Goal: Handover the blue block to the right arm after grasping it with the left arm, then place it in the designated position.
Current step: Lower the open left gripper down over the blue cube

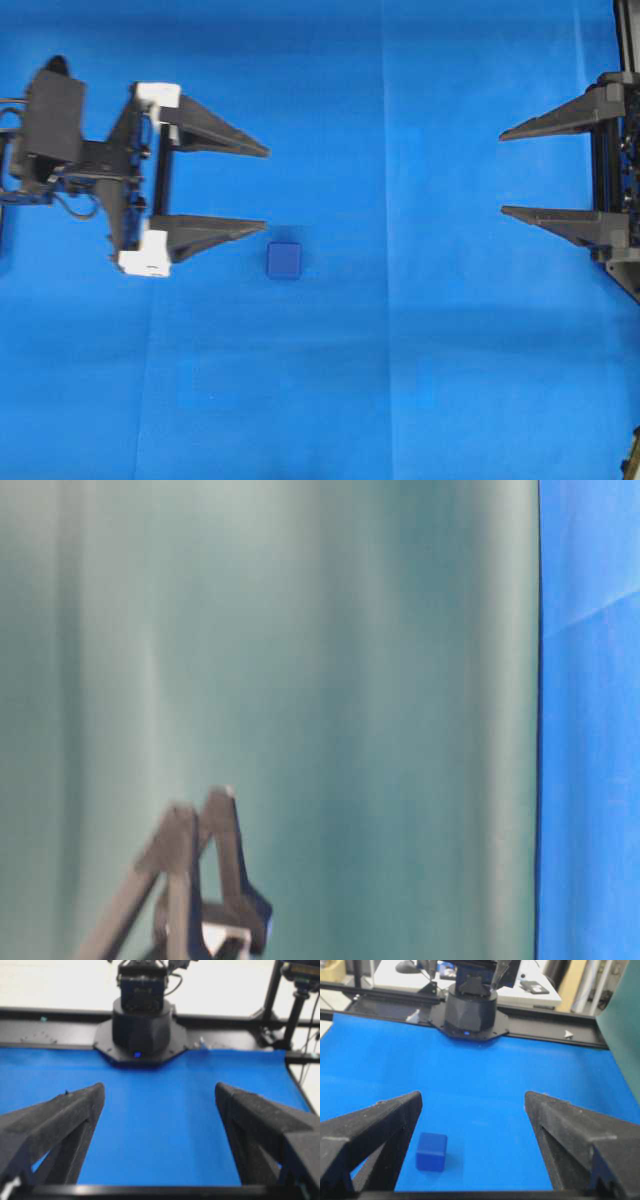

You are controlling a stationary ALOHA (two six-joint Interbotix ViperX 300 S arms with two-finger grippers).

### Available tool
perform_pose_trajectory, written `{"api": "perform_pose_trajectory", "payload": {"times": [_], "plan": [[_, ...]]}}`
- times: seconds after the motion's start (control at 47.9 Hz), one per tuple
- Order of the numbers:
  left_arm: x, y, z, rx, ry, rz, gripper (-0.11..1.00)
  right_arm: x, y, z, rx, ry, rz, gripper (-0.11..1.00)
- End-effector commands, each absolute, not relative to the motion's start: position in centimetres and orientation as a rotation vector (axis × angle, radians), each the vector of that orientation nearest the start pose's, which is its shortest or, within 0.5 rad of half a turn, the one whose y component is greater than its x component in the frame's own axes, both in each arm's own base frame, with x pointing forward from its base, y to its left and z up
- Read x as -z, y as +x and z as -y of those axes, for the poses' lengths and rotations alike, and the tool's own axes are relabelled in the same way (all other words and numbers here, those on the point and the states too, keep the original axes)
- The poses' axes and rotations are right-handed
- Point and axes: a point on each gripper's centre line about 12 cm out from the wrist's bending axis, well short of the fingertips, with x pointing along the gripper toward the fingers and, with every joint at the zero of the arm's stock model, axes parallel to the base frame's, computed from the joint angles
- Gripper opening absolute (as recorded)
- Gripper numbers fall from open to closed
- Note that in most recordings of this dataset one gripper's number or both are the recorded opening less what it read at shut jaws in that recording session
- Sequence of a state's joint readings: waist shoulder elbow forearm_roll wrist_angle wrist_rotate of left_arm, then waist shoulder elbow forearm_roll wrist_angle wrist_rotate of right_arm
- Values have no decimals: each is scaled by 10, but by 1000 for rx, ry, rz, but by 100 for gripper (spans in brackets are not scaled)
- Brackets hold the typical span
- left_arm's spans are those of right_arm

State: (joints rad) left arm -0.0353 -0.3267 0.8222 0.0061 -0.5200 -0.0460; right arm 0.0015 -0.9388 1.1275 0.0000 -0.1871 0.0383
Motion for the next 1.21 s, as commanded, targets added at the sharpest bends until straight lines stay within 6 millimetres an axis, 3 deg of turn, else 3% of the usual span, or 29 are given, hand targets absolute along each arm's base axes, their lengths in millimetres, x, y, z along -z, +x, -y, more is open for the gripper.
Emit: {"api": "perform_pose_trajectory", "payload": {"times": [0.0, 0.188, 0.501, 1.189], "plan": [[-306, 355, 14, 42, -40, 61, 93, -307, 209, 0, -1, 41, 26, 97], [-304, 368, 14, 41, -37, 27, 93, -307, 208, 0, -2, 41, 28, 97], [-300, 370, 14, 38, -42, -47, 93, -307, 209, 0, -1, 41, 26, 97], [-297, 406, 25, 28, -48, -751, 93, -307, 208, 0, -2, 35, 26, 97]]}}
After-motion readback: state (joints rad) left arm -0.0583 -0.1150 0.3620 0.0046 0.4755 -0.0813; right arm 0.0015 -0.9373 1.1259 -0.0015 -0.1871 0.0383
